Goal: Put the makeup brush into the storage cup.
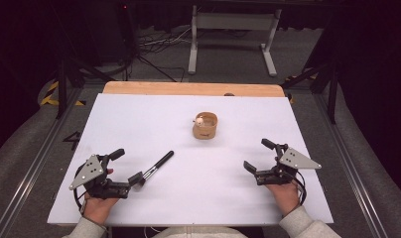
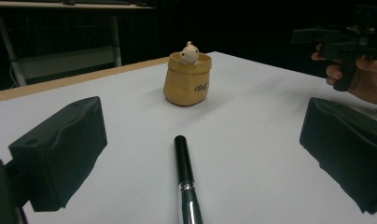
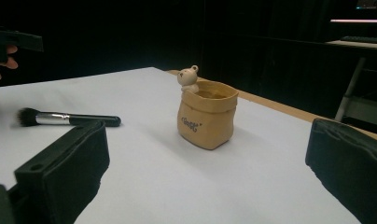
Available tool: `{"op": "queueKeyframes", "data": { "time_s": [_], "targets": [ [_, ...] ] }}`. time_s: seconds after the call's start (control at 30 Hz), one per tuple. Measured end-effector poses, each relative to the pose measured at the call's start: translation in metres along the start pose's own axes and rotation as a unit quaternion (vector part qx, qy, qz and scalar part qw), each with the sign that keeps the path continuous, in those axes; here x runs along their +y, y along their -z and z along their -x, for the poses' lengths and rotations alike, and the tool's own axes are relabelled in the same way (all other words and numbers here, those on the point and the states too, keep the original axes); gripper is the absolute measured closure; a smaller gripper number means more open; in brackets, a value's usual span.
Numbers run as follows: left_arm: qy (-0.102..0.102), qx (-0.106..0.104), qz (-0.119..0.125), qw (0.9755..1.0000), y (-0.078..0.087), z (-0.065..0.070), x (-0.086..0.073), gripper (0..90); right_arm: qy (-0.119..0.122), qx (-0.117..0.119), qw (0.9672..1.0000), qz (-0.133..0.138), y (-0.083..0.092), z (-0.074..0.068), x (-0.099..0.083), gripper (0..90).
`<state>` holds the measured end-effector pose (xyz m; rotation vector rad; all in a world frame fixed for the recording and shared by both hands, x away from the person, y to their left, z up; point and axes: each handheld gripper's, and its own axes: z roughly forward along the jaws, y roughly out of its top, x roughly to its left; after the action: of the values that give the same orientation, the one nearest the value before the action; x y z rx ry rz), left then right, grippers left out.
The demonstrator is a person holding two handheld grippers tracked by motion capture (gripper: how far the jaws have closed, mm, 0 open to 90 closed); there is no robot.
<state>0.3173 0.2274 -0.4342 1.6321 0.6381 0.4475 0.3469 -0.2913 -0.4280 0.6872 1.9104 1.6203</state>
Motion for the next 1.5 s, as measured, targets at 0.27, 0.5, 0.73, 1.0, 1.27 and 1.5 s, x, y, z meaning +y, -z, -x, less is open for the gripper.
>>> {"op": "queueKeyframes", "data": {
  "time_s": [0.27,0.5,0.73,1.0,1.27,1.5],
  "targets": [
    [0.003,-0.019,-0.009,0.9998,0.000,0.000,0.018,2.4,-0.002,0.004,1.0000,-0.001,0.001,0.000,0.001,0.0],
    [-0.005,-0.019,-0.056,0.9982,-0.011,0.001,0.031,1.7,0.000,0.003,1.0000,0.000,0.002,-0.001,0.002,0.0],
    [-0.029,-0.020,-0.092,0.9952,-0.020,0.001,0.046,1.6,0.002,0.003,1.0000,-0.002,0.003,-0.001,0.003,0.0],
    [-0.043,-0.033,-0.157,0.9861,-0.035,-0.007,0.058,1.3,0.000,0.004,1.0000,-0.003,0.003,-0.001,0.003,0.0],
    [-0.061,-0.031,-0.255,0.9645,-0.049,-0.009,0.072,2.8,0.000,0.004,1.0000,-0.004,0.004,0.000,0.003,0.0],
    [-0.078,-0.028,-0.302,0.9497,-0.058,-0.008,0.081,2.7,0.000,0.005,1.0000,-0.006,0.004,0.000,0.003,0.0]
  ]
}}
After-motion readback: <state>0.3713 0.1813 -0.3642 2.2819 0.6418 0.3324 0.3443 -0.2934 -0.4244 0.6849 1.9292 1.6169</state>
